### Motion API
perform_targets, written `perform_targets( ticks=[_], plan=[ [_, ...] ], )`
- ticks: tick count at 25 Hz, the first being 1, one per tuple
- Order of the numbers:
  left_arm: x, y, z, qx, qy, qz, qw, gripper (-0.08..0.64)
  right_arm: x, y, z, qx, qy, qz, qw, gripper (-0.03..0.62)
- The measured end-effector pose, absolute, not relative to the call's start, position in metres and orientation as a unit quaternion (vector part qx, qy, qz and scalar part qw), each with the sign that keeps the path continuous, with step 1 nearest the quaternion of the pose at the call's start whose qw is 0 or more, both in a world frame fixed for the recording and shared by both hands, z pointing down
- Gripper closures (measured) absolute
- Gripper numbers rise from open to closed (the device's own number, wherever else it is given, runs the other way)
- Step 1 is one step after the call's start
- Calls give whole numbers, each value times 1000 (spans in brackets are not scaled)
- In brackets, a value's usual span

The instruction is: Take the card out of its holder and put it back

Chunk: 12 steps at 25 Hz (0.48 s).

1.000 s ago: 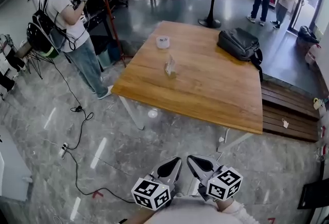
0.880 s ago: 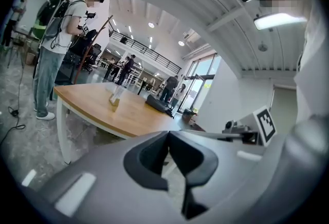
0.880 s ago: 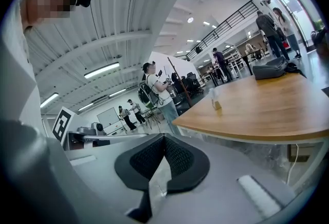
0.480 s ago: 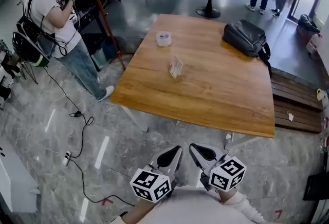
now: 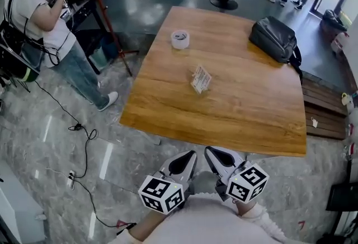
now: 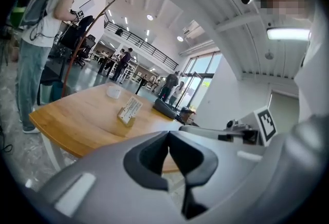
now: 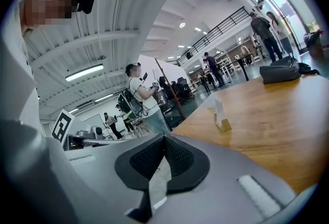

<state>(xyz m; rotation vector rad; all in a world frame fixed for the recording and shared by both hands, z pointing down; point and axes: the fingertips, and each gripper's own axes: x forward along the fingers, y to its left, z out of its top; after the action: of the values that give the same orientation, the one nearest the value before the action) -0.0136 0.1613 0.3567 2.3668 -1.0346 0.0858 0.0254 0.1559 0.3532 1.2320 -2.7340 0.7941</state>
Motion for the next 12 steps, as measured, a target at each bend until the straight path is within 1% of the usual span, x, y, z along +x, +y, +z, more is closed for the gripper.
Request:
perform_targets(
  ticks=[6,12],
  plan=[
    [-19,129,366,880,-381,38,282,552,15,124,363,398,-878,264,38,594],
    [-20,88,368,876,-390,38,281,552,18,81,365,395,-880,262,38,594]
  ],
)
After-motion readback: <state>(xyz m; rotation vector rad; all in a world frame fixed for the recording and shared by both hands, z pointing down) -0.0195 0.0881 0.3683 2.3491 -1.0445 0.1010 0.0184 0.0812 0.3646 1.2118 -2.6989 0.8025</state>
